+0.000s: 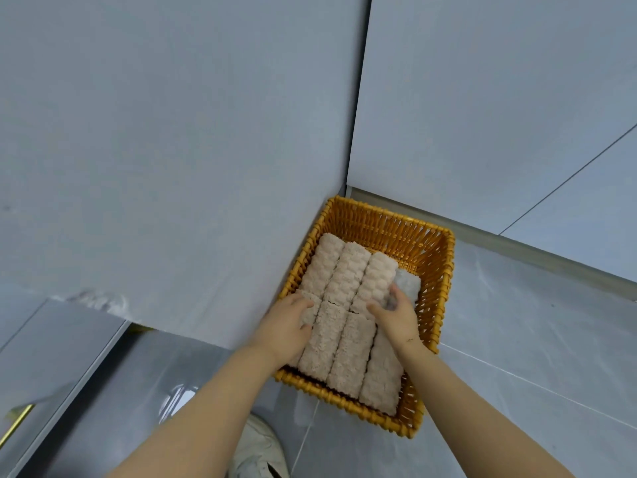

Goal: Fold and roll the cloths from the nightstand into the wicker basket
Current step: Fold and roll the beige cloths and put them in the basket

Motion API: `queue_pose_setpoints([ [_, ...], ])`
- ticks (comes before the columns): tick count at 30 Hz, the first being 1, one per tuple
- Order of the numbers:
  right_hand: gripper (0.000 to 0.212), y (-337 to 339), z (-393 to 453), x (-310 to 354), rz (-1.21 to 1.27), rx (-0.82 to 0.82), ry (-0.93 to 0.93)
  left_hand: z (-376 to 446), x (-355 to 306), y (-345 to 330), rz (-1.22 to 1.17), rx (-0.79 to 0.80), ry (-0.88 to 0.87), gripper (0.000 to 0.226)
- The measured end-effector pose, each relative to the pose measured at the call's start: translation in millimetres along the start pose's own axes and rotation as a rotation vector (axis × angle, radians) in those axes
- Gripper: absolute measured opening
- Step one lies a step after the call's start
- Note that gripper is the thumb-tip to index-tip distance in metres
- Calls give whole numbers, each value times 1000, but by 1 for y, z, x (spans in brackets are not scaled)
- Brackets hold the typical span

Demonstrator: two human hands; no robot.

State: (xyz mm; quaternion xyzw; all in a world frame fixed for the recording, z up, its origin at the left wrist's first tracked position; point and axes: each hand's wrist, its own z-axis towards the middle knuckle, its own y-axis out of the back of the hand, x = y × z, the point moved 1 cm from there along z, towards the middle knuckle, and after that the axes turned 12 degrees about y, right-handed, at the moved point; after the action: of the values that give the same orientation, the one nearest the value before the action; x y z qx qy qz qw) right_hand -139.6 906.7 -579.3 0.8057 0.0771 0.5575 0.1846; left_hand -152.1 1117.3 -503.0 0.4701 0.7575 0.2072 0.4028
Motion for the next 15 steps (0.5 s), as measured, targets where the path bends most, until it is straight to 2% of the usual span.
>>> queue_pose_setpoints([
  [3, 60, 16, -23, 19, -109, 70, 57, -19, -13, 11, -24, -15, 38, 46],
  [7, 44, 32, -59, 60, -74, 217, 134, -53, -21, 21, -87, -57, 100, 49],
  [12, 23, 47, -112, 118, 119, 269, 245, -105, -28, 41, -572, -234, 181, 32],
  [15, 19, 50, -144, 152, 185, 282, 300, -146, -28, 48, -749, -231, 166, 21],
])
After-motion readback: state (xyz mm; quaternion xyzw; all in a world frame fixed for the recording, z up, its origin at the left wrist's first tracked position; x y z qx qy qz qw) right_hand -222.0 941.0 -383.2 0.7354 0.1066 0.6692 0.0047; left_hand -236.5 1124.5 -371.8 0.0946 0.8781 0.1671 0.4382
